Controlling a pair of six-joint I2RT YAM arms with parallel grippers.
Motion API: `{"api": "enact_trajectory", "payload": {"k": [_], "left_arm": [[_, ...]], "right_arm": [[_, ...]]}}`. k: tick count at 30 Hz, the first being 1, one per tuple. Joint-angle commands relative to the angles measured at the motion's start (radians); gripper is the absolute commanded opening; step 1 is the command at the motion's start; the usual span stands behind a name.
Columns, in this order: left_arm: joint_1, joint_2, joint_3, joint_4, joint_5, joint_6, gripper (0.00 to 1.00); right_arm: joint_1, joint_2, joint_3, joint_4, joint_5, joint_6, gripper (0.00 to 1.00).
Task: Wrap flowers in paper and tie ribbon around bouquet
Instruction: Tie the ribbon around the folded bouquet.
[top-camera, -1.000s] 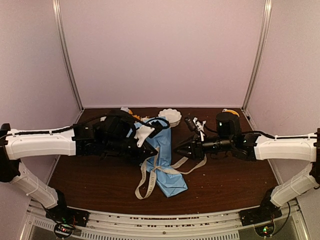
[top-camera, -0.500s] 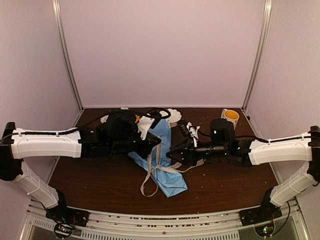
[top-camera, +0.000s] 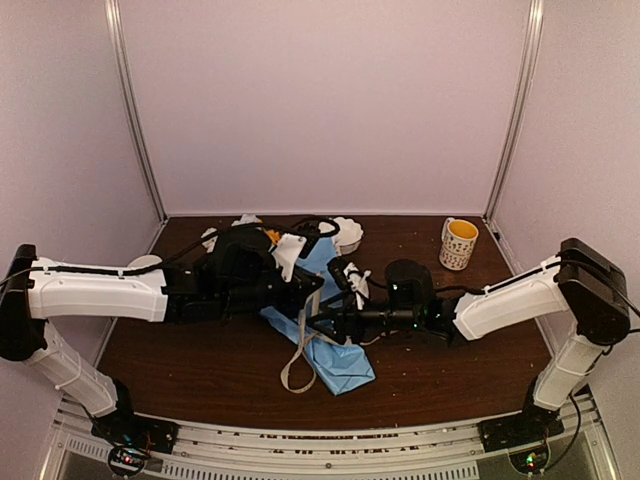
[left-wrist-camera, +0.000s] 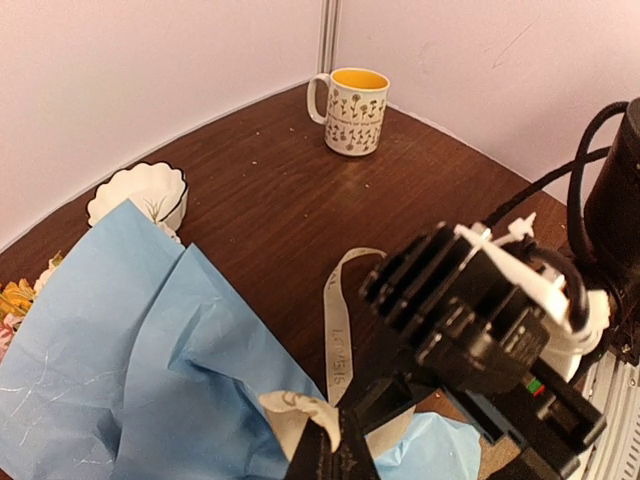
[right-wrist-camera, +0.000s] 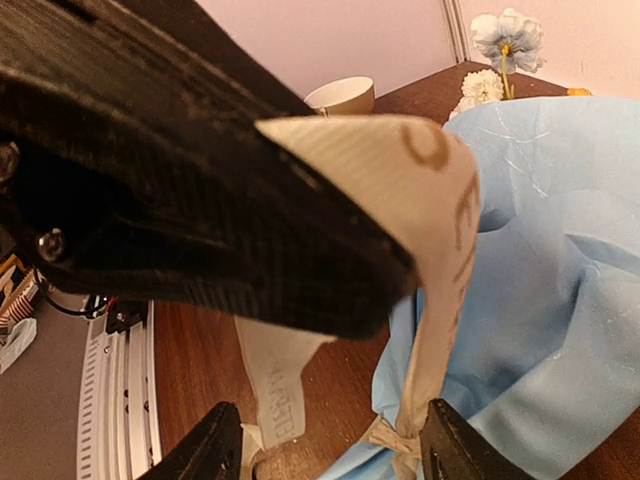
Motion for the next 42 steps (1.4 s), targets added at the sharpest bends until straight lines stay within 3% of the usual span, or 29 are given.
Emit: {"api": "enact_trajectory", "payload": {"k": [1,10,16,33,35,39,42], "left_arm": [[0.000,0.008,-0.012,0.066,-0.013,-0.016,0.00],[0.000,0.009,-0.016,0.067,-0.019,-0.018,0.00],[0.000,-0.003,-0.033,0.085,-0.018,-0.020,0.00],[0.000,-0.011,-0.047,0.092,-0.010,-0.023,0.00],[0.001,-0.011,-0.047,0.095,-0.007,-0.023,0.00],[0.001,-0.016,-0.050,0.091,-0.019,-0.027,0.00],[0.004,-0.027,-0.051,0.072,-0.029,-0.031,0.00]], "right_arm": [[0.019,0.057,0.047,0.154,0.050,0.040,0.64],[0.039,0.099,0.086,0.132,0.114,0.062,0.62],[0.034,0.100,0.098,0.058,0.156,0.050,0.49],[0.009,0.094,0.115,0.002,0.176,0.030,0.54],[0.009,0.120,0.138,0.010,0.127,0.029,0.46],[0.009,0.128,0.147,0.030,0.095,0.035,0.15],[0.003,0.113,0.110,0.065,0.075,0.027,0.00]]}}
